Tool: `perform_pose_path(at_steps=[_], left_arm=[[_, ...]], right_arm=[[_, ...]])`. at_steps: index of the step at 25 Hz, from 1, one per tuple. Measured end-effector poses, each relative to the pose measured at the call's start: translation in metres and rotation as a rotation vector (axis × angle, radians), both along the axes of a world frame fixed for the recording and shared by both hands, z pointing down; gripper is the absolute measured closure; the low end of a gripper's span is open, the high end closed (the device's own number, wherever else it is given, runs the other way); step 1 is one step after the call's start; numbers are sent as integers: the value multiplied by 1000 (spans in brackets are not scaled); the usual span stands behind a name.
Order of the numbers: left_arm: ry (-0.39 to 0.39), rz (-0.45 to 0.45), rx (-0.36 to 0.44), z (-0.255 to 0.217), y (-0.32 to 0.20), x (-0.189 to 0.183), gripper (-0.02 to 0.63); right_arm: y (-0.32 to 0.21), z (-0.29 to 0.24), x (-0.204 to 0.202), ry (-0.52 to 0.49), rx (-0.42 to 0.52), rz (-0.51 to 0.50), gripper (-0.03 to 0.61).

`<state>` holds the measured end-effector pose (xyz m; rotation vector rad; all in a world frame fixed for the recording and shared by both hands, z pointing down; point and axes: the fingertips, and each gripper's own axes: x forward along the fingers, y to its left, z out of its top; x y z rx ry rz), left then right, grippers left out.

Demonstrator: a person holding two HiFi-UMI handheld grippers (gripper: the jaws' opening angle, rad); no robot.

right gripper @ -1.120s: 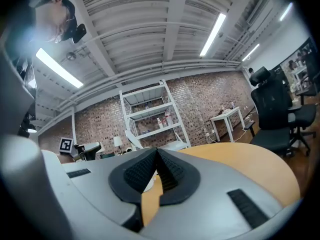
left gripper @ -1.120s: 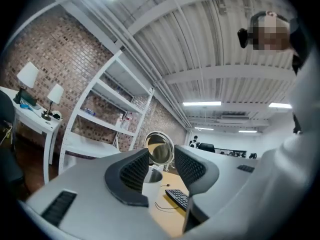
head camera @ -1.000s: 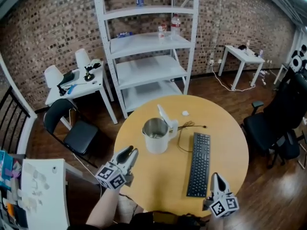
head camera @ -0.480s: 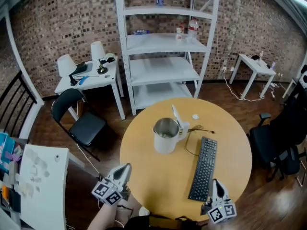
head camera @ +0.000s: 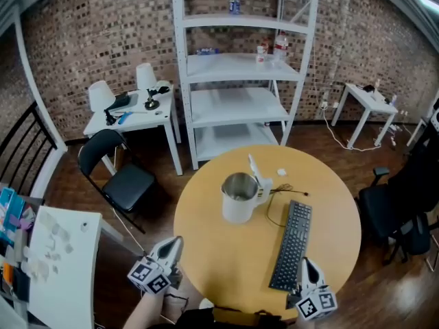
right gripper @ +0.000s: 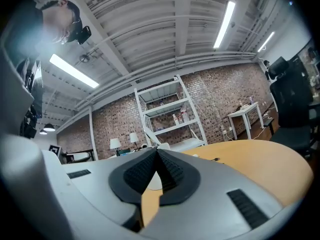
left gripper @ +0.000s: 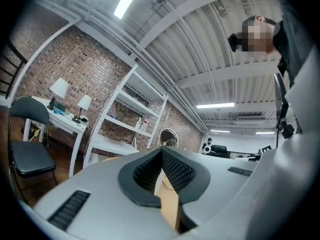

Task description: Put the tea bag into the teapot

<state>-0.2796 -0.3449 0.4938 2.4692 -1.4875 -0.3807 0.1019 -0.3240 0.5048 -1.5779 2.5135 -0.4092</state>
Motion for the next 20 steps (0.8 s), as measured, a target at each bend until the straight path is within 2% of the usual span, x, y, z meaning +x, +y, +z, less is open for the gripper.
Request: perform_pose_path(at_steps=[4,8,11,14,20], left_arm=[[7,-1,0,3,1,2,609],[17,44,-17,13,1,17,609],[-10,28,-5,17,0,24,609],[0,18,8,10,-4,30,609],[12,63,0,8,-2,53,609]], right_arm=[[1,-1,-1,3,3,-24,574],[3,-11,7,-11,28,-13,574],[4,-16,10,-17,42,-22,574],[3,-15,17,-18,38,-14,574],[6,-10,25,4,1,-13,574]])
